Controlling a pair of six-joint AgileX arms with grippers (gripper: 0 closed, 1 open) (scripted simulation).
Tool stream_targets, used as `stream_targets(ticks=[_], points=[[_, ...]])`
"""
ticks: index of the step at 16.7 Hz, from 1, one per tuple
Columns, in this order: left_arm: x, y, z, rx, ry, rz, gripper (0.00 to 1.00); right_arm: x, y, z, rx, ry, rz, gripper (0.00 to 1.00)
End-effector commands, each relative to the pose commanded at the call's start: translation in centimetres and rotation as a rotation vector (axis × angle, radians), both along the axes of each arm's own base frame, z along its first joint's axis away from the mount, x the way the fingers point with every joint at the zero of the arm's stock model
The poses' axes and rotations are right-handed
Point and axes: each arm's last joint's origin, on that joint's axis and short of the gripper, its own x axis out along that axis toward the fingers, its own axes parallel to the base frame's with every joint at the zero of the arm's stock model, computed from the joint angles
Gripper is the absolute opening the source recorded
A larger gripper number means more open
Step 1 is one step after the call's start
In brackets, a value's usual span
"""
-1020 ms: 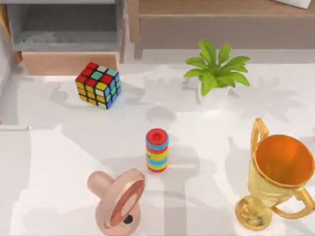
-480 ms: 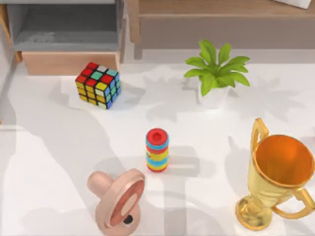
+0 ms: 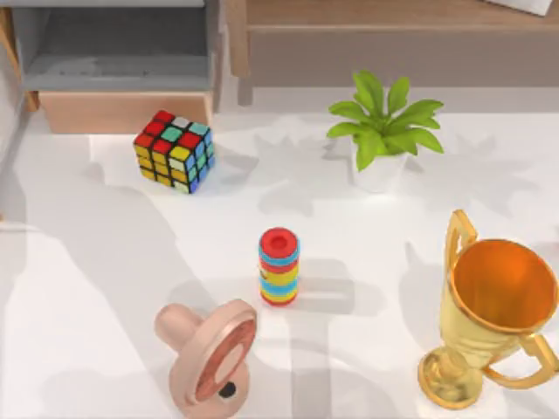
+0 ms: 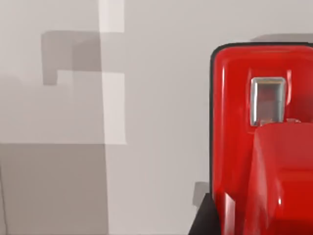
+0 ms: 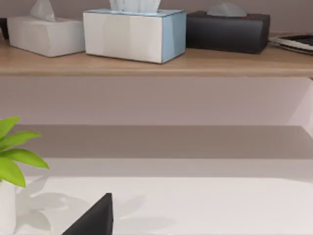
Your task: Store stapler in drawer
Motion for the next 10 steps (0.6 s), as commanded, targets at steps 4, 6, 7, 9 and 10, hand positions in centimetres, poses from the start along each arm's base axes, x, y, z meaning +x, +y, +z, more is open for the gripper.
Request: stream_targets(ticks=[4, 6, 7, 9, 10], points=[[0.3, 0.3, 2.4, 0.045, -0.083, 0.0, 0.0, 0.0, 0.0, 0.0, 0.0, 0.0, 0.0, 1.0], [0.0, 1.0, 6.9, 0.126, -0.22, 0.015, 0.0, 0.0, 0.0, 0.0, 0.0, 0.0, 0.0, 1.0], [-0.5, 1.5, 9.7, 0.175, -0.298, 0.03, 0.0, 0.0, 0.0, 0.0, 0.0, 0.0, 0.0, 1.0], [-1.8, 2.0, 14.9, 0.262, -0.439, 0.054, 0.0, 0.0, 0.0, 0.0, 0.0, 0.0, 0.0, 1.0], [-2.3, 2.0, 16.7, 0.293, -0.49, 0.061, 0.0, 0.0, 0.0, 0.0, 0.0, 0.0, 0.0, 1.0]])
